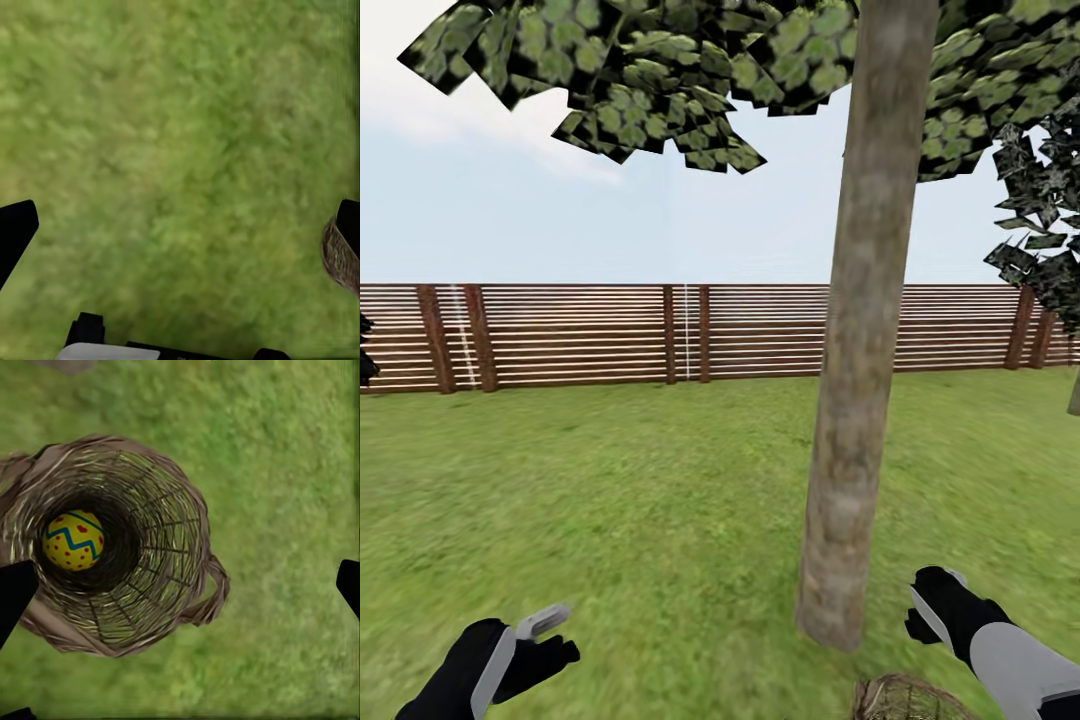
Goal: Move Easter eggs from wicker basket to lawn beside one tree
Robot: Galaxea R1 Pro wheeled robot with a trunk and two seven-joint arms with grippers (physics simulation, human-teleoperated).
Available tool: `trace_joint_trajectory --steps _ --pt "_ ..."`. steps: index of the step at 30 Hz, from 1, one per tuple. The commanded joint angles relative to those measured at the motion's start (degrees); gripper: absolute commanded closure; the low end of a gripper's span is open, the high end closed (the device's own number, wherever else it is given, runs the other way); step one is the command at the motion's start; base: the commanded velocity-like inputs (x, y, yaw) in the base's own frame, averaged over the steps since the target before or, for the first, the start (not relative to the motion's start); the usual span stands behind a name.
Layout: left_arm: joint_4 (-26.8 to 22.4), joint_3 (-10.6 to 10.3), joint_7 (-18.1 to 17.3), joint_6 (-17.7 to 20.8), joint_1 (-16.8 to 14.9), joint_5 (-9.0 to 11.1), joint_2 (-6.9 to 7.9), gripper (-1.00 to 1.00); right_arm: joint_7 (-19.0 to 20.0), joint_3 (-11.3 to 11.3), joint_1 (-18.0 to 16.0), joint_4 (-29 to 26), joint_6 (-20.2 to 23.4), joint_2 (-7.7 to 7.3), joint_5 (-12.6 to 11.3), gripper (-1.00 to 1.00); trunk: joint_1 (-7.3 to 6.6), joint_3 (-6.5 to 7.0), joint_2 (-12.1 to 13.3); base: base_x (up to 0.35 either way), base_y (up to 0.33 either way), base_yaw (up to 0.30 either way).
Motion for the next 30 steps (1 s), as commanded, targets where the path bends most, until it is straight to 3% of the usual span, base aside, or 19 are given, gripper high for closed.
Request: trace_joint_trajectory --steps 1,9,19,30 --pt "-0.1 0.2 -0.2 0.3 0.0 0.0 -0.01 -1.0 -0.3 0.3 0.0 -0.1 0.2 -0.02 -0.5 -1.0 0.01 -0.06 -0.1 0.0 0.0 -0.289" --pt "-0.1 0.2 -0.2 0.3 0.0 0.0 -0.01 -1.0 -0.3 0.3 0.0 -0.1 0.2 -0.08 -0.5 -1.0 0.01 0.17 -0.1 0.031 0.004 -0.29" --pt "-0.1 0.2 -0.2 0.3 0.0 0.0 -0.01 -1.0 -0.3 0.3 0.0 -0.1 0.2 -0.12 -0.5 -1.0 0.01 0.43 -0.1 0.219 0.144 -0.284" --pt "-0.1 0.4 -0.3 0.3 0.0 0.2 0.23 -1.0 -0.3 0.3 0.0 -0.1 0.2 -0.18 -0.5 -1.0 0.01 0.45 -0.1 0.302 0.172 -0.042"
